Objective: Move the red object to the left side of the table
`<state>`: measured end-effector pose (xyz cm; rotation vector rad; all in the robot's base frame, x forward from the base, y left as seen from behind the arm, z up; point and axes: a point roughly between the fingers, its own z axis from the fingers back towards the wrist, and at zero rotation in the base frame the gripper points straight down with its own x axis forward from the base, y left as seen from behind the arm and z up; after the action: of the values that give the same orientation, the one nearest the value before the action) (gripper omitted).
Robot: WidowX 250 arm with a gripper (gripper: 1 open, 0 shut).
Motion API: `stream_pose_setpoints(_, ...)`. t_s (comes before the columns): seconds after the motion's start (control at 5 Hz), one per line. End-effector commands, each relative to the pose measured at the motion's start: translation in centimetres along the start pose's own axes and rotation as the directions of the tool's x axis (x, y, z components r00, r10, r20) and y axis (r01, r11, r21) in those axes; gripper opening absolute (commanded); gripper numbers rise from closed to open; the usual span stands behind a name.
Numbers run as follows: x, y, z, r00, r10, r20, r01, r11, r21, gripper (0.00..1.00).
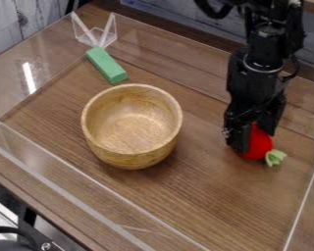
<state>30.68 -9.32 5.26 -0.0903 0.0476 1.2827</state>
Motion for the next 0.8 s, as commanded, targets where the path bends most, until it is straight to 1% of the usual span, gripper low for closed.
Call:
stream_pose_setpoints(0.0, -0.7, -1.0, 2.1, 0.999, -0.035, -0.015, 0.034, 0.997, -0.067, 1.00)
stream_pose_setpoints(0.2, -0.8, -1.3, 1.9, 0.997, -0.068, -0.024, 0.066, 0.996, -0.064, 1.00)
stream_pose_setpoints(0.6, 0.0, -0.2, 3.0, 0.999, -0.016, -0.030, 0.014, 0.998, -0.066, 1.00)
